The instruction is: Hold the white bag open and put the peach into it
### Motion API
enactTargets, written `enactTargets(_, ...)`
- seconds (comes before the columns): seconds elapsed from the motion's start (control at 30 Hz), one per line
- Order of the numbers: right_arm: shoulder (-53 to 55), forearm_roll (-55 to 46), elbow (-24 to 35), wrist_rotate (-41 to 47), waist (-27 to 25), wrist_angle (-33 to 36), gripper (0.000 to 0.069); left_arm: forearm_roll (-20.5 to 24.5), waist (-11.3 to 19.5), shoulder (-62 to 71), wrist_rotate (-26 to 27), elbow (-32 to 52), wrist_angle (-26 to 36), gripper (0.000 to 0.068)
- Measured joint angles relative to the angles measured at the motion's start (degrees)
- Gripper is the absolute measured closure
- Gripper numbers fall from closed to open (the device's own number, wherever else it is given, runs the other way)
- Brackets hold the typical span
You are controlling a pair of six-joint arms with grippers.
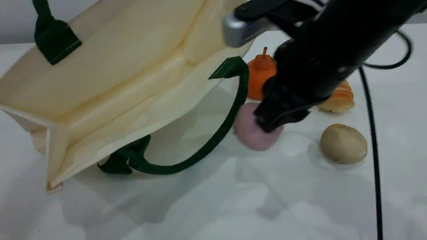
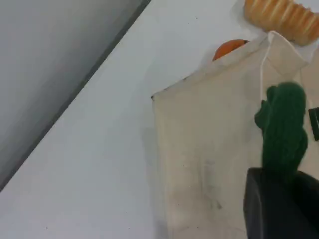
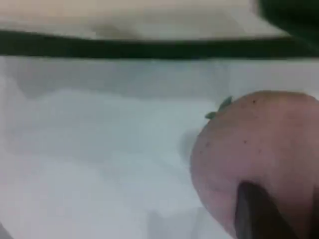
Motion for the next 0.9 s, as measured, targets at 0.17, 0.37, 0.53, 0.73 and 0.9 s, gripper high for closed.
enactTargets(0.17, -3.3, -8.8, 0.1, 8.4, -2.0, 2.7, 0.0568, 0.0, 0.0, 0.0, 0.0, 0.0, 0.0, 0.0593)
enactTargets(0.37, -10.2, -14.8, 0.1, 16.6, -1.8, 4.8, 0.0568, 1.2, 0.0, 0.0, 0.0, 0.0, 0.0, 0.0593)
enactTargets(0.53, -14.4, -13.5, 0.1, 17.3, -1.8, 5.0, 0.0568, 1.2, 0.0, 0.0, 0.0, 0.0, 0.0, 0.0593)
enactTargets(0.73, -17.7, -11.4, 0.1, 17.1, -1.7, 5.2, 0.0568, 1.1, 0.0, 0.0, 0.0, 0.0, 0.0, 0.0593)
enactTargets(0.9, -18.8, -11.2, 0.1, 16.9, 1.6, 4.9, 0.057, 1.0, 0.0, 0.0, 0.0, 0.0, 0.0, 0.0593)
